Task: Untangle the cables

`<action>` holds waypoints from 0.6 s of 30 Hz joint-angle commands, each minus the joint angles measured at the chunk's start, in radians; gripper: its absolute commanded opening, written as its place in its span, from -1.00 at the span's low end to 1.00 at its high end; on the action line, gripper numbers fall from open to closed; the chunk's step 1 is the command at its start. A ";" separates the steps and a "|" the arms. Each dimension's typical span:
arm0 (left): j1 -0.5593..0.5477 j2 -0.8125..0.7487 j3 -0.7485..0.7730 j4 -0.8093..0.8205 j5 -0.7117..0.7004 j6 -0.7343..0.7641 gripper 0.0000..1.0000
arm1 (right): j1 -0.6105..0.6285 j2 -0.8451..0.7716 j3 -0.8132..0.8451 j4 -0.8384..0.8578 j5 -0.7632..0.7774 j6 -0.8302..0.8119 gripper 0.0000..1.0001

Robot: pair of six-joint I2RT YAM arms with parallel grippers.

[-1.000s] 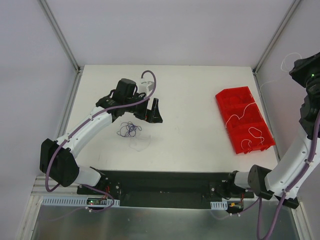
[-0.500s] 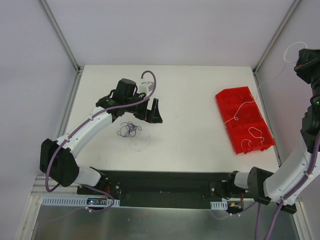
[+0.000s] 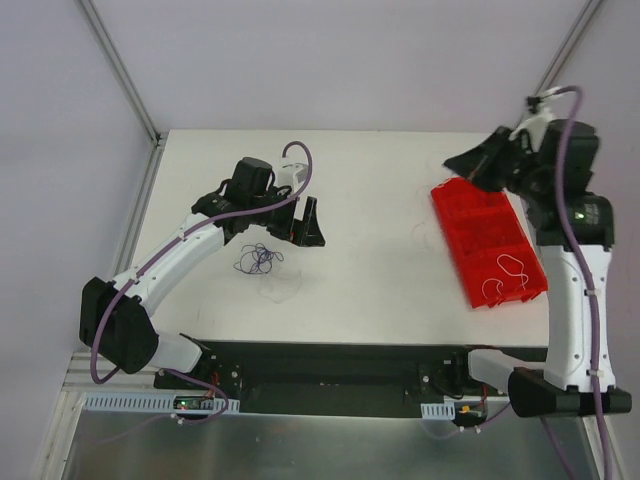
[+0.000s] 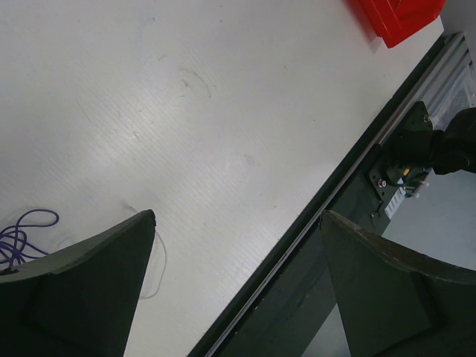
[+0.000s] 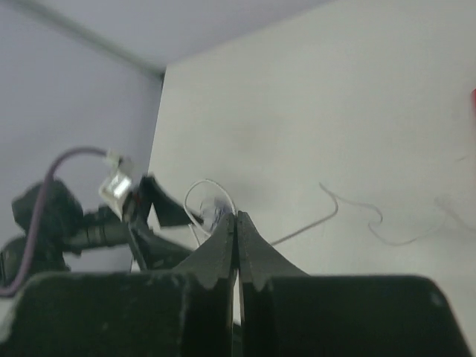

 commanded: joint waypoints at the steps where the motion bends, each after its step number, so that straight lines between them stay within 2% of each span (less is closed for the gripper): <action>1: 0.008 -0.022 0.016 0.011 0.012 0.007 0.82 | 0.220 -0.049 -0.163 0.105 -0.167 -0.044 -0.99; 5: 0.008 -0.020 0.014 0.011 0.004 0.010 0.82 | 0.271 -0.118 -0.352 0.198 -0.183 0.014 -0.99; 11: 0.008 -0.014 0.010 0.011 -0.014 0.013 0.82 | 0.281 -0.106 -0.455 0.062 -0.036 -0.048 -0.99; 18: 0.008 -0.009 0.011 0.011 -0.016 0.014 0.82 | 0.325 0.076 -0.497 0.042 0.058 -0.122 -0.99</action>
